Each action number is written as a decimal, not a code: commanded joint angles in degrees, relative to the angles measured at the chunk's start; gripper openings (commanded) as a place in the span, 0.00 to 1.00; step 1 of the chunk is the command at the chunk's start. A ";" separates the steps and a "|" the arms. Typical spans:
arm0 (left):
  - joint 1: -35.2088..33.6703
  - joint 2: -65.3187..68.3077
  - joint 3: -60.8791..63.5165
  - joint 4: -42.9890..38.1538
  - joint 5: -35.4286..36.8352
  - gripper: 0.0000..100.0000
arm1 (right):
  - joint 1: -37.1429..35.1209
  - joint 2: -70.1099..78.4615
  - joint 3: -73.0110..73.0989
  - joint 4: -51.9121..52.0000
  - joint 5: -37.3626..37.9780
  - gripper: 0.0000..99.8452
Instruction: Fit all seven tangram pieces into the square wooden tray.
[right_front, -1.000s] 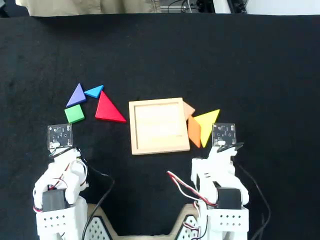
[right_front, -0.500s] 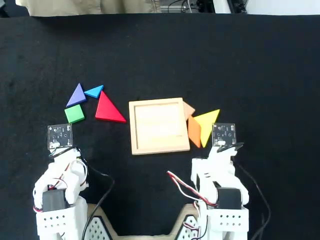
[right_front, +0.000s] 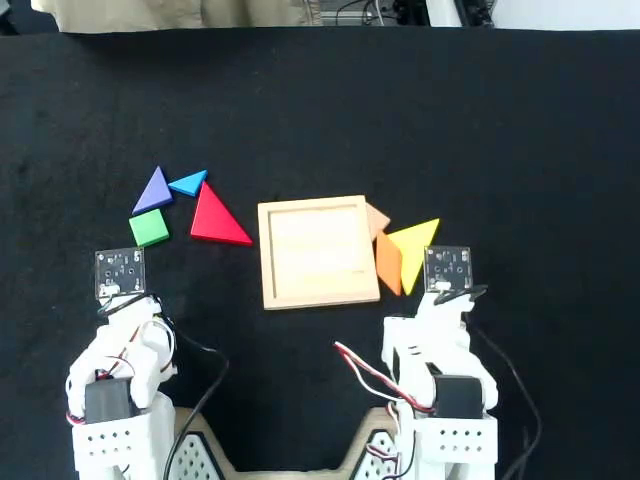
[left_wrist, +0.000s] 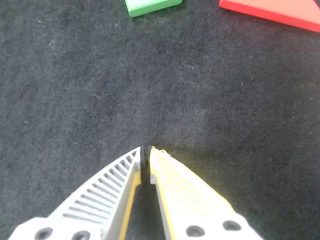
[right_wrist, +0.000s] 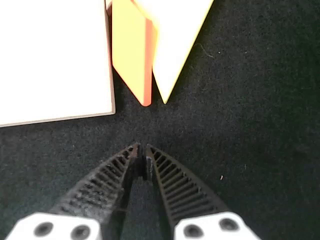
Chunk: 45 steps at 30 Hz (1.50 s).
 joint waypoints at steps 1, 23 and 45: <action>0.22 -0.26 1.19 0.18 -0.26 0.05 | -0.35 -3.21 -0.13 0.44 -0.44 0.01; 0.57 -0.26 1.19 0.18 -0.26 0.05 | -0.35 -3.21 -0.13 0.44 -0.44 0.01; 3.91 -0.35 -4.44 -15.91 -5.01 0.05 | -0.62 -3.38 -0.13 -10.99 -0.44 0.01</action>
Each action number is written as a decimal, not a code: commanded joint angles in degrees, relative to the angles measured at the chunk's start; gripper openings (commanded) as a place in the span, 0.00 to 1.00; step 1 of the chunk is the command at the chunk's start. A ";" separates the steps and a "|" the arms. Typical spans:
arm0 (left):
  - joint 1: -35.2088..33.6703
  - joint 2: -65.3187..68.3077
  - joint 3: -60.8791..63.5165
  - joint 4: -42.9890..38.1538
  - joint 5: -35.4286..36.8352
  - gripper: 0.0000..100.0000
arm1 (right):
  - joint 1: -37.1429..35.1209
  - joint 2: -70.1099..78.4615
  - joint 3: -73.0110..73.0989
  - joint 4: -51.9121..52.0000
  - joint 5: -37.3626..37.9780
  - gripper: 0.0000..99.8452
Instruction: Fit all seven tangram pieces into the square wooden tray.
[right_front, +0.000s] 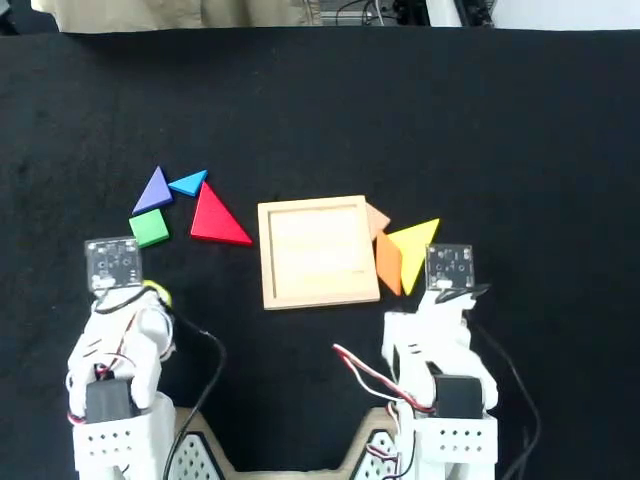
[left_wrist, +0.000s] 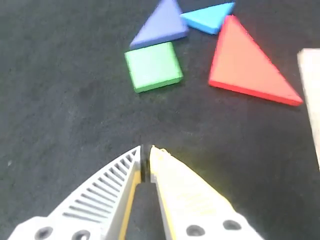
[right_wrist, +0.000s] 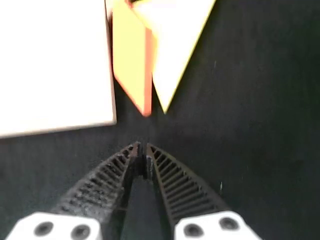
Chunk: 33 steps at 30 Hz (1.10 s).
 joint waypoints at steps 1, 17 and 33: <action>2.33 -0.26 -4.00 -3.60 -4.04 0.05 | -0.62 -3.38 -0.13 -8.35 -0.09 0.01; 3.12 -0.26 -13.32 -9.67 9.58 0.05 | -0.18 -3.38 -0.22 -23.56 10.11 0.01; 3.56 20.75 -18.24 -10.46 4.75 0.05 | 5.63 -2.86 -13.67 -13.19 20.57 0.01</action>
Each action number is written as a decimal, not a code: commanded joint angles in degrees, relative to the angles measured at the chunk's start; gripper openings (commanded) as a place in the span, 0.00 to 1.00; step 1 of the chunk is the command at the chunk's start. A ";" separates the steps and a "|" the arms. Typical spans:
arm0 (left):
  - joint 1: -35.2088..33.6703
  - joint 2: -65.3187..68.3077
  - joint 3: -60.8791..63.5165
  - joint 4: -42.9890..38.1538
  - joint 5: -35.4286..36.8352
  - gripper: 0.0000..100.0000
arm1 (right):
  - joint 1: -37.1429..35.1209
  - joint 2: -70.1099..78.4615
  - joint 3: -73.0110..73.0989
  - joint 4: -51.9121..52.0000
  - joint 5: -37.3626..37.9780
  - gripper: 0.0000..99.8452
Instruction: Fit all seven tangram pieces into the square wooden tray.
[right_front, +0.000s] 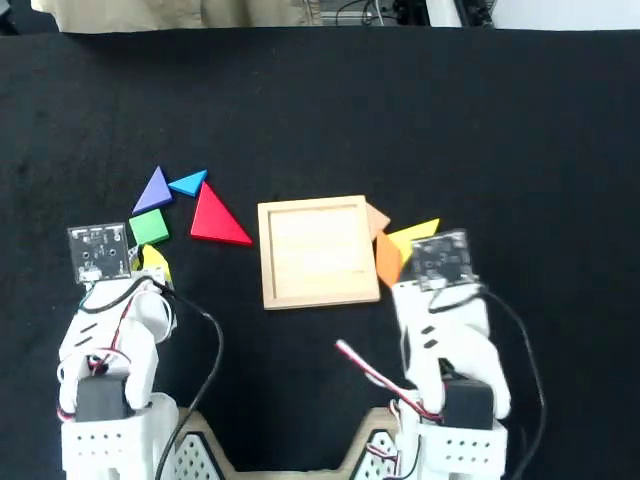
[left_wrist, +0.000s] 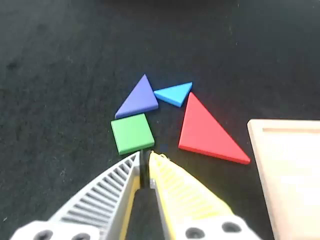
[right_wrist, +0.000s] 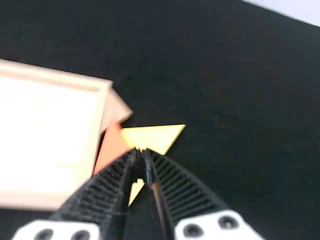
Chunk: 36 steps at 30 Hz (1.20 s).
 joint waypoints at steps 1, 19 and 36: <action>0.66 12.31 -6.73 -3.43 -1.14 0.05 | 2.11 -2.86 -4.97 1.05 0.00 0.01; 2.15 60.31 -21.41 -17.41 5.01 0.05 | 1.05 10.86 -14.55 3.52 2.90 0.10; 2.51 60.31 -17.36 -23.47 4.92 0.05 | 0.44 70.02 -40.04 1.85 2.46 0.10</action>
